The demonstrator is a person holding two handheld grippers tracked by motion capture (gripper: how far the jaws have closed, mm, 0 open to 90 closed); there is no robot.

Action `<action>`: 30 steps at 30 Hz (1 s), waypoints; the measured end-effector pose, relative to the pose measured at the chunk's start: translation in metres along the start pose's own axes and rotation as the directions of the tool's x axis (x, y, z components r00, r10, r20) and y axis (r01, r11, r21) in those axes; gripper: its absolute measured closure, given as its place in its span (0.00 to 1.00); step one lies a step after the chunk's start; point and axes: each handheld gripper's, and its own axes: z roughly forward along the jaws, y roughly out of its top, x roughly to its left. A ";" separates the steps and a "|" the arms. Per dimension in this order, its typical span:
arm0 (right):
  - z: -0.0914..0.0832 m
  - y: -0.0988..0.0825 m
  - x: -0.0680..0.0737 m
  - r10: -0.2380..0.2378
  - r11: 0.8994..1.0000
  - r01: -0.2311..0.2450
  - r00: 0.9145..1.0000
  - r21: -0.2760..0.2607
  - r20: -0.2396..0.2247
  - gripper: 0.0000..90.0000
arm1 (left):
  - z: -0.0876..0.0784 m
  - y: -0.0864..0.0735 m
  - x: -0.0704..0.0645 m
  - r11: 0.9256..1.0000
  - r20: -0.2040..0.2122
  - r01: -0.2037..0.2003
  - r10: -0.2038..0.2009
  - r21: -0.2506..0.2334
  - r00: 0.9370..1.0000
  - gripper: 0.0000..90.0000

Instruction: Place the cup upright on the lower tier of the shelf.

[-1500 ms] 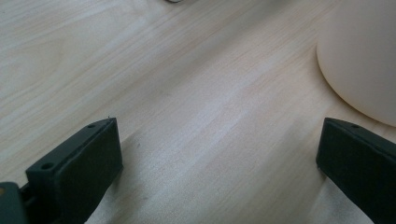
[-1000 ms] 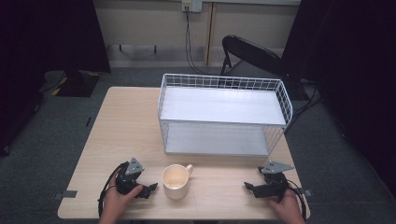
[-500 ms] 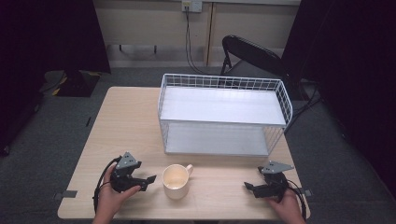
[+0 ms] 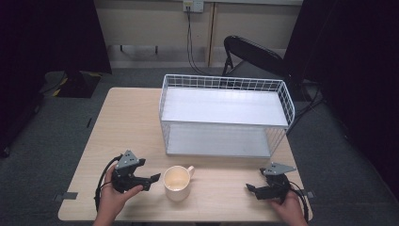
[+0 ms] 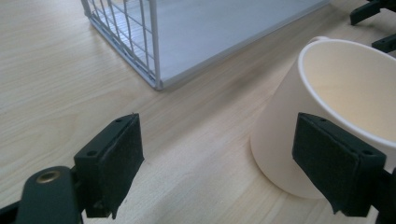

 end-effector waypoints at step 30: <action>0.000 0.000 0.000 0.000 1.000 0.000 1.000 0.000 0.000 0.14 | -0.008 0.022 -0.012 0.995 0.021 0.027 -0.025 -0.092 0.999 0.18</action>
